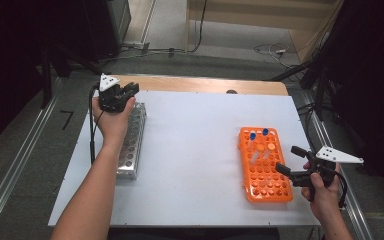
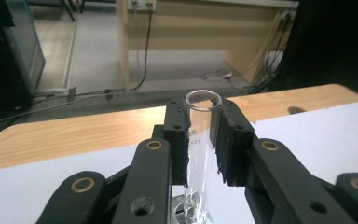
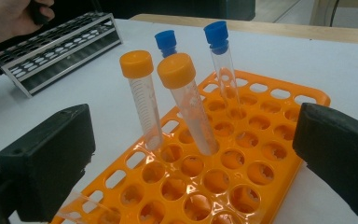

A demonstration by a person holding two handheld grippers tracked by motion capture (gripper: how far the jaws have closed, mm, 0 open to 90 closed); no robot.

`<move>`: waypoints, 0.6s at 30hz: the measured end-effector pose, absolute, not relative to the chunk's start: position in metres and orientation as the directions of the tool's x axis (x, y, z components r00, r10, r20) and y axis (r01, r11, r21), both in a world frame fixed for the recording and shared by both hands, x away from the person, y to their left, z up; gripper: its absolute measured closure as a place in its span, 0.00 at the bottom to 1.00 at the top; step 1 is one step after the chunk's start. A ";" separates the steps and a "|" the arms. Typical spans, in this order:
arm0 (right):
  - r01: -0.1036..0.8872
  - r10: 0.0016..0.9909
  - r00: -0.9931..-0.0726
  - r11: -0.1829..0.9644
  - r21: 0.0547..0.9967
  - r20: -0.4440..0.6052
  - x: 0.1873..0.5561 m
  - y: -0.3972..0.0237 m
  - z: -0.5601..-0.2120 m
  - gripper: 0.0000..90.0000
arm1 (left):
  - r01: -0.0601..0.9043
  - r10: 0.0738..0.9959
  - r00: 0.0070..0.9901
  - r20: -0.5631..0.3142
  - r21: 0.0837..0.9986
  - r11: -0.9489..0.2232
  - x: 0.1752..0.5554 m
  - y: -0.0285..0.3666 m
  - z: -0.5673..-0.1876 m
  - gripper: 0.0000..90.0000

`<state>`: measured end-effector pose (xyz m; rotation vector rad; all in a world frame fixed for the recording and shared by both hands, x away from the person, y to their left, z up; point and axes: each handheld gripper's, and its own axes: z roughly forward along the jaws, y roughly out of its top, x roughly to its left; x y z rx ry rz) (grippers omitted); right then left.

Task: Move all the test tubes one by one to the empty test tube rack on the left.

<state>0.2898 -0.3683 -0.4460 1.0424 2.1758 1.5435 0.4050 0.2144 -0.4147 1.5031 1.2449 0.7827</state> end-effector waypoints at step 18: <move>0.395 0.691 -0.701 0.171 0.903 0.176 0.291 -0.368 -0.447 0.00 | 0.455 0.963 0.248 -0.107 0.890 -0.018 0.414 0.209 -0.432 0.83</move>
